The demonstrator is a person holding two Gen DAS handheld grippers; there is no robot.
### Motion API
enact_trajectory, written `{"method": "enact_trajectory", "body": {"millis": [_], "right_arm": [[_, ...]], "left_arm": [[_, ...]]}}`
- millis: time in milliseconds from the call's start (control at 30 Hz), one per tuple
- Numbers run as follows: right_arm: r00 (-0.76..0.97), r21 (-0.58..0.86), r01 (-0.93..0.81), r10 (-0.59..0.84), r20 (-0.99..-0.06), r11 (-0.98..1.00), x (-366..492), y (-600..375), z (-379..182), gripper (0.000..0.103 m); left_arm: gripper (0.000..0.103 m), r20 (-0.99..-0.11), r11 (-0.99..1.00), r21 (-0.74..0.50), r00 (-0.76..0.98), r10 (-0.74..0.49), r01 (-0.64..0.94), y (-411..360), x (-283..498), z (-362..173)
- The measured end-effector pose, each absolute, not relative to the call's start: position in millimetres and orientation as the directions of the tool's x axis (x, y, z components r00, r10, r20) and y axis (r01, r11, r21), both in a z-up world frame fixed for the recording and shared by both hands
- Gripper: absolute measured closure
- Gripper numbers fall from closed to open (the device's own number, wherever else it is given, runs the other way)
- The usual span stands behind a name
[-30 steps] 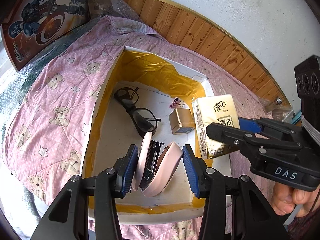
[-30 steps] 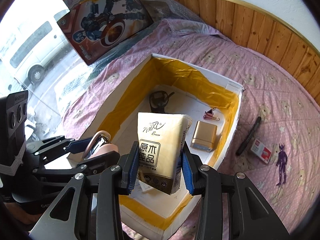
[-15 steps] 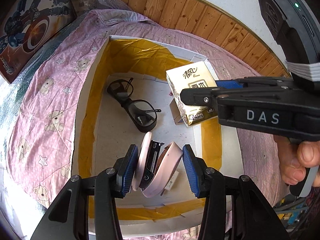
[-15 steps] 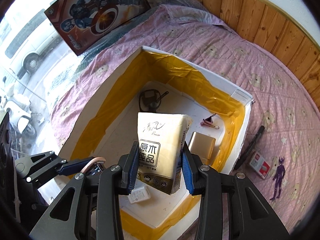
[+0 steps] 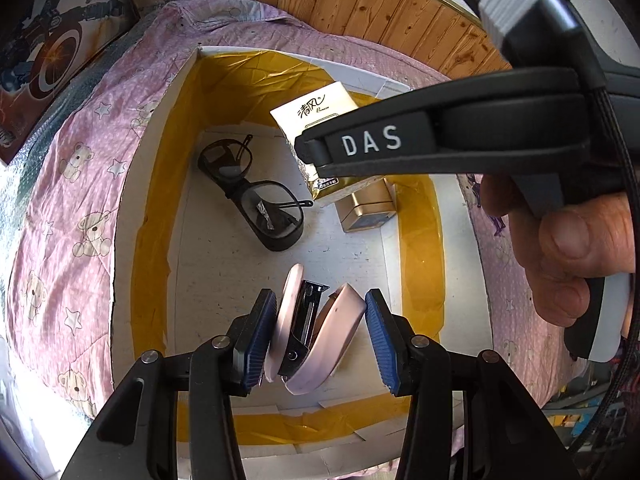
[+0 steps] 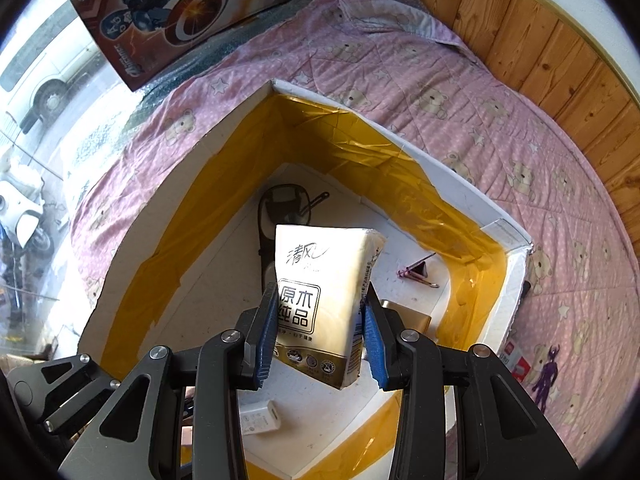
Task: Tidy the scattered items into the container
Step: 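Open the left tool to drop the stapler while the right tool releases the tissue pack into the box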
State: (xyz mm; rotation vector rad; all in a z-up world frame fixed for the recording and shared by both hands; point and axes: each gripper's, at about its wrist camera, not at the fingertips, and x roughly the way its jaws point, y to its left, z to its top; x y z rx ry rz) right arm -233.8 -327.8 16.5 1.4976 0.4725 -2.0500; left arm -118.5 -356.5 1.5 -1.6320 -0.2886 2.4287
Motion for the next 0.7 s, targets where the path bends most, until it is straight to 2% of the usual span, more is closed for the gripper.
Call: {"method": "enact_trajectory", "body": {"millis": [700], "right_arm": [[-0.222, -0.015, 0.584, -0.142, -0.964, -0.812, -265, -336, -9, 0.062]], "left_arm": [[0.055, -0.917, -0.944, -0.321, -0.276, 0.29, 0.074, -371, -140, -16]]}}
